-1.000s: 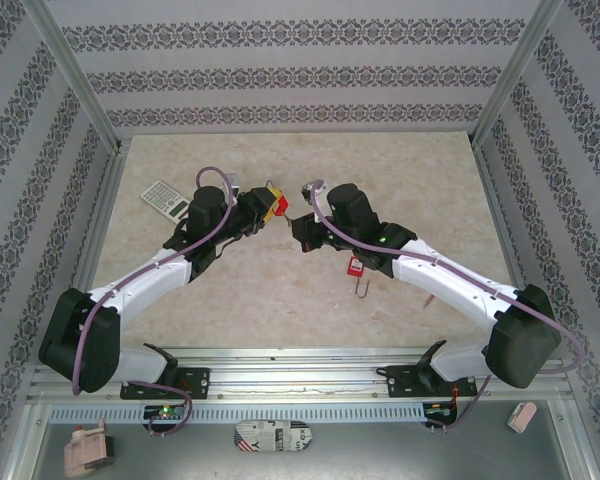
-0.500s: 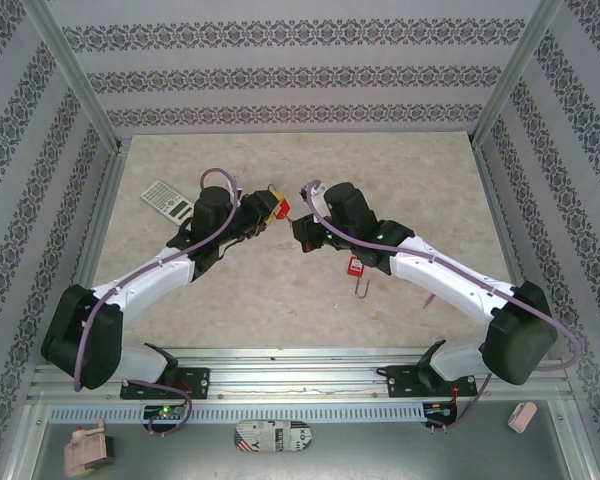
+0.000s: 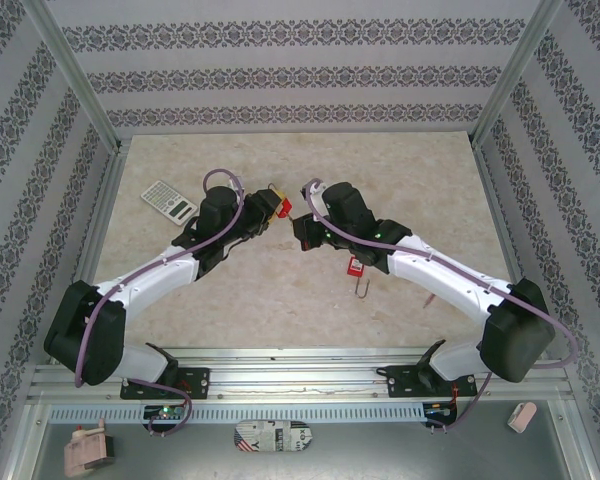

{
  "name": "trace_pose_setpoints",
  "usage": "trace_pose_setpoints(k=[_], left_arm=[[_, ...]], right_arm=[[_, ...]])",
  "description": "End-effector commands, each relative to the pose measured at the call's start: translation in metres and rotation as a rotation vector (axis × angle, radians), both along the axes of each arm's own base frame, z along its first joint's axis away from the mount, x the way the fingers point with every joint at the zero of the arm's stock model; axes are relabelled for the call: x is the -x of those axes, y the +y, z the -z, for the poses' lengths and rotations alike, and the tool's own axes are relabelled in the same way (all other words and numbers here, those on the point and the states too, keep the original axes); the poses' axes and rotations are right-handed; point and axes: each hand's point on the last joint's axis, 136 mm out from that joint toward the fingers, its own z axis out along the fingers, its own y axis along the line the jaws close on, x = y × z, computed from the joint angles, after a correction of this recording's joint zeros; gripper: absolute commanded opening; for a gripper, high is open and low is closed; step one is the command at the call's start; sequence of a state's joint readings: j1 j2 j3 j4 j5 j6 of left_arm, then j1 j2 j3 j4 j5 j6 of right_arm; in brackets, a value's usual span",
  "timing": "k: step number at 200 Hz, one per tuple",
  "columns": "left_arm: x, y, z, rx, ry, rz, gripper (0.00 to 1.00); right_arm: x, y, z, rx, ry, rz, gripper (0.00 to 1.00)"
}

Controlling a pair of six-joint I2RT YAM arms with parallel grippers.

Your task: Unlock with the key

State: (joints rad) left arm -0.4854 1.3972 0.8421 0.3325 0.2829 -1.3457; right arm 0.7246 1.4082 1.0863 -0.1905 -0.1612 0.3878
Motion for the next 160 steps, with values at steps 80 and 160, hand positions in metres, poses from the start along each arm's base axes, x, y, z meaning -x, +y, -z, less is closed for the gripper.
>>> trace_pose_setpoints(k=[80, 160], left_arm=[[-0.003, -0.027, -0.021, 0.016, -0.048, 0.042, 0.00], [0.003, -0.035, -0.017, -0.014, -0.043, 0.093, 0.00]], right_arm=[[-0.006, 0.020, -0.012, -0.052, -0.031, -0.026, 0.00], [-0.008, 0.015, -0.009, -0.049, -0.011, -0.038, 0.00]])
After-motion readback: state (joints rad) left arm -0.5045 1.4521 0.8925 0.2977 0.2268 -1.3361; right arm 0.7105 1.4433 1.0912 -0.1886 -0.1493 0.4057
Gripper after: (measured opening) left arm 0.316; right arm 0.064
